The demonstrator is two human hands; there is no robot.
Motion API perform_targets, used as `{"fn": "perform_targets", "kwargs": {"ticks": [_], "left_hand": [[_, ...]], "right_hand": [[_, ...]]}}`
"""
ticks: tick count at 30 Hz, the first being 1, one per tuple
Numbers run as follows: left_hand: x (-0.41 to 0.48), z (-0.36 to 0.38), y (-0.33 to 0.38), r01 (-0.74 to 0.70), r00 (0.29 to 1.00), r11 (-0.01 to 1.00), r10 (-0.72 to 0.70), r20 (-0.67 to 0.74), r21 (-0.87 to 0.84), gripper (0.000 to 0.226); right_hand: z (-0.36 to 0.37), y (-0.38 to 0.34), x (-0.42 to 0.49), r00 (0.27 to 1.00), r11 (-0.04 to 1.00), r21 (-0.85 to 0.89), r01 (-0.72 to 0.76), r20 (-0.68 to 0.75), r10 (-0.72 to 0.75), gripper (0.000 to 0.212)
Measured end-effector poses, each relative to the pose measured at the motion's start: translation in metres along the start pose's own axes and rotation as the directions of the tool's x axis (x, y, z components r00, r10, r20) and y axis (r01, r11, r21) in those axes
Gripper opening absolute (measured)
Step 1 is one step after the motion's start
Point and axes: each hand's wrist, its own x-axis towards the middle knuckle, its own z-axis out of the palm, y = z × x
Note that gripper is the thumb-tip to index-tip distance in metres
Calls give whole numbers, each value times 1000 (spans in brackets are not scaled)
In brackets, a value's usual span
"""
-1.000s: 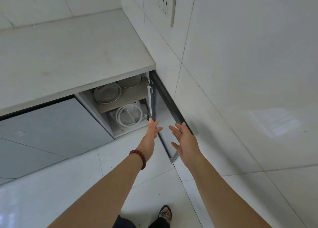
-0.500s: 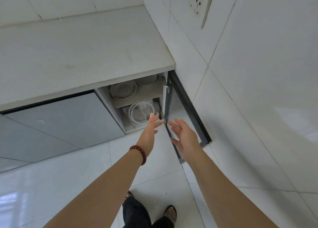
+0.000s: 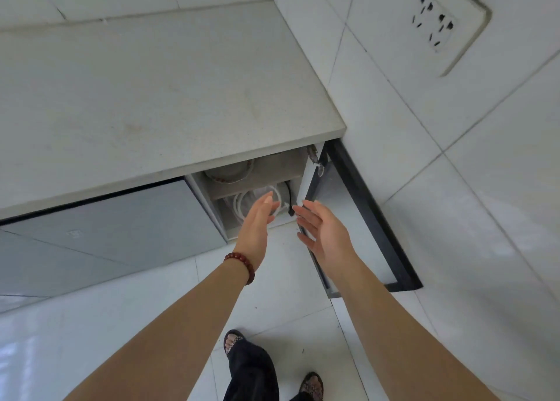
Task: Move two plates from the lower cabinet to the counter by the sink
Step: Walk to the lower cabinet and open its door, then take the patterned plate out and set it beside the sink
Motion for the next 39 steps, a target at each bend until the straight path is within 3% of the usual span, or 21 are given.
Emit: {"fn": "perform_targets", "kwargs": {"ticks": [9,14,21,39], "left_hand": [[60,-44,2,-61,998,995,63,-21,74,30],[107,-48,-22,-58,997,998,58,-59,14,45],[177,-54,-75,-81,992,996,78,-98,-31,22],[328,-87,-211,-246,943,947,183,-278,-209,35]], "right_hand": [[50,-1,61,998,999,20,-39,52,38,24],[56,15,118,997,999,14,-50,66,49,21],[65,53,205,992,998,33,-48,114,44,20],[84,169,399,966,991,70,115,226,-128,24]]}}
